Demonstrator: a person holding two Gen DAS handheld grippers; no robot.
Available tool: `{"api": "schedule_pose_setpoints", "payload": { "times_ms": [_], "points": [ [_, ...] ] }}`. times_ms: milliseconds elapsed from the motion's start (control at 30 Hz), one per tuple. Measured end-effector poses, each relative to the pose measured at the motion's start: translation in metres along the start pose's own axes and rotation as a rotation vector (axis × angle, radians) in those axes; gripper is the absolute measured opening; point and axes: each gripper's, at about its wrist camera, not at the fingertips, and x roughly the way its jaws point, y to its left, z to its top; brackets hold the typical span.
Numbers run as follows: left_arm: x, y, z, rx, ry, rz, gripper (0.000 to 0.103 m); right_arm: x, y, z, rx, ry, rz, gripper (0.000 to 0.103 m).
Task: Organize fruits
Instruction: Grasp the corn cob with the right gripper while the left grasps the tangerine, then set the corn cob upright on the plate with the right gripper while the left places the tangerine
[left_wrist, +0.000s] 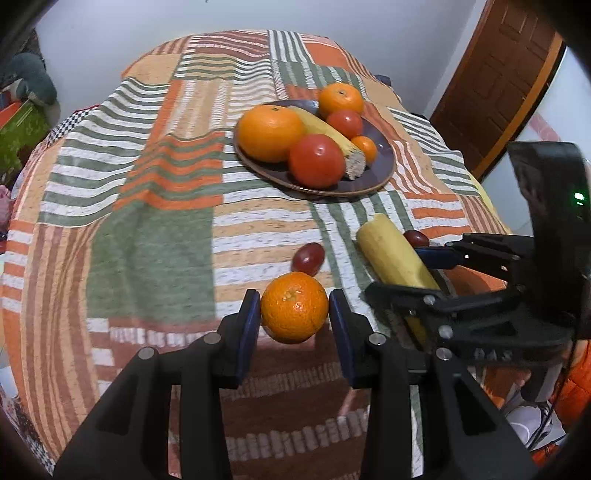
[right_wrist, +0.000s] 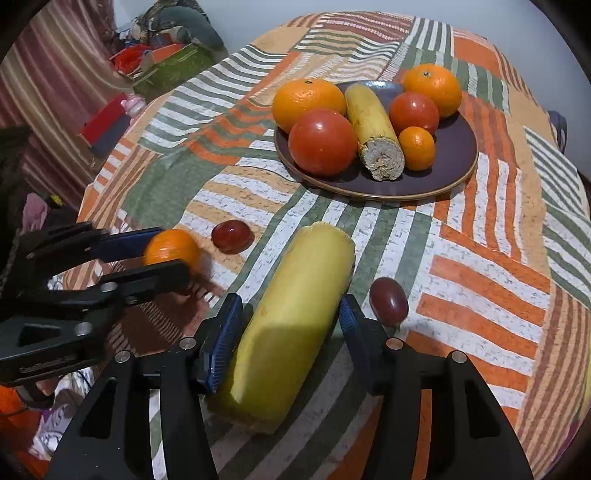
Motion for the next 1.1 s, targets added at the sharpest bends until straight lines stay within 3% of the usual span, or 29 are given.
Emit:
{"api": "schedule_pose_setpoints", "payload": {
  "times_ms": [333, 667, 1100],
  "points": [
    [-0.015, 0.005, 0.005, -0.008, -0.039, 0.005, 0.038, -0.011, 0.003, 0.000, -0.033, -0.047, -0.067, 0.036],
    [-0.022, -0.003, 0.029, 0.011, -0.081, 0.007, 0.038, -0.048, -0.020, 0.005, 0.020, -0.138, -0.052, 0.034],
    [-0.028, -0.009, 0.085, 0.014, -0.171, 0.003, 0.038, -0.080, -0.038, 0.036, 0.023, -0.253, -0.077, 0.034]
  ]
}}
